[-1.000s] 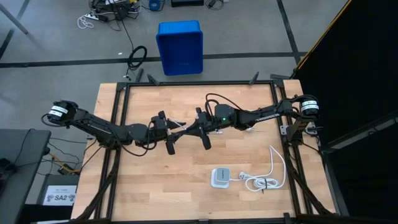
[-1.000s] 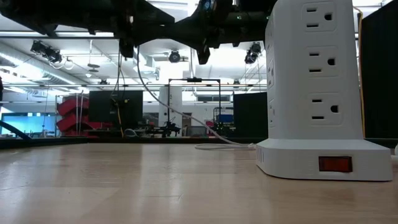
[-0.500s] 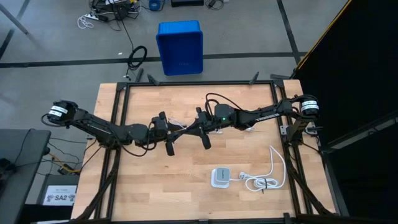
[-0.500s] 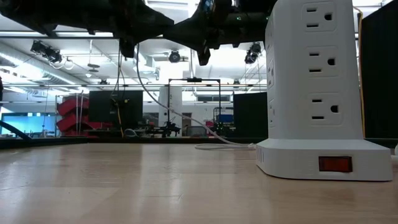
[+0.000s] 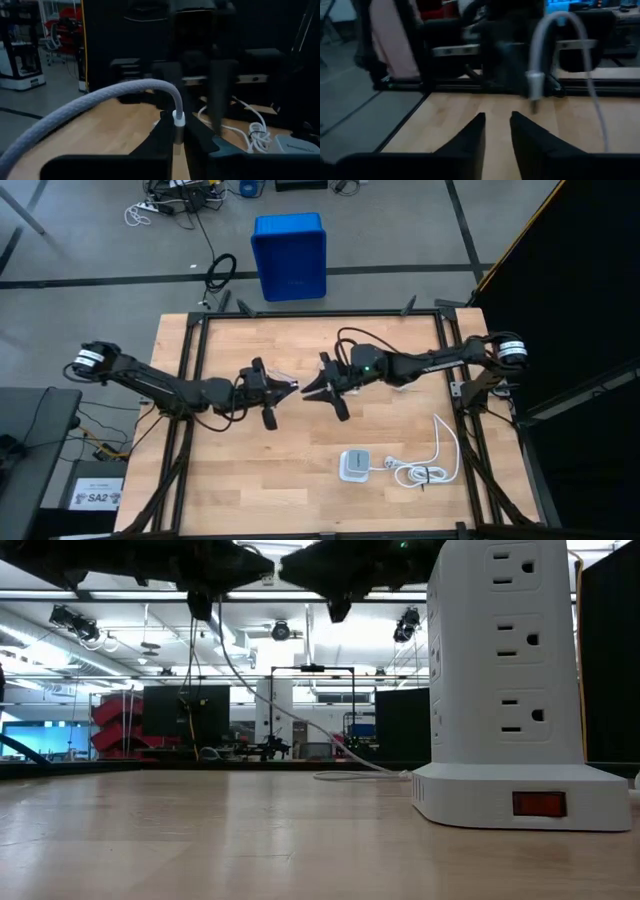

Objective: Insert USB
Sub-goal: Insert the white usb cable into the white charger adapter

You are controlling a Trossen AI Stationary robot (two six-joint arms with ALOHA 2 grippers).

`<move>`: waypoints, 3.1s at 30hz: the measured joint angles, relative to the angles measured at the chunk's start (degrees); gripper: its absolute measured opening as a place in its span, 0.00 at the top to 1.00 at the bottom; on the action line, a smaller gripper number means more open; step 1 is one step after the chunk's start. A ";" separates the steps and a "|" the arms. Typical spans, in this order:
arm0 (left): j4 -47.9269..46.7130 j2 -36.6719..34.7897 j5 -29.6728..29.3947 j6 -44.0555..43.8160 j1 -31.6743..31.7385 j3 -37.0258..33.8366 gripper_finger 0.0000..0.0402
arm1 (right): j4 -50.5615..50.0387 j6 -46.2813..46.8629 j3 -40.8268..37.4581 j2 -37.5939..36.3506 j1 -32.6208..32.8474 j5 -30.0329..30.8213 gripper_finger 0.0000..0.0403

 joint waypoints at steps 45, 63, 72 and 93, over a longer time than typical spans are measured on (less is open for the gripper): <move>11.19 7.55 9.25 -0.67 -0.04 0.98 0.91 | 3.61 2.37 -0.02 1.81 1.78 3.81 1.00; 10.26 7.48 8.23 -2.15 -0.01 1.03 0.87 | 2.94 2.82 -0.02 1.81 1.76 4.03 1.00; 10.11 7.48 7.51 -1.96 0.05 1.03 0.98 | 2.62 3.02 -0.02 1.81 1.76 3.99 1.00; 10.66 6.24 7.51 -0.01 0.07 1.03 1.00 | 1.49 2.88 0.00 1.25 1.63 2.53 0.90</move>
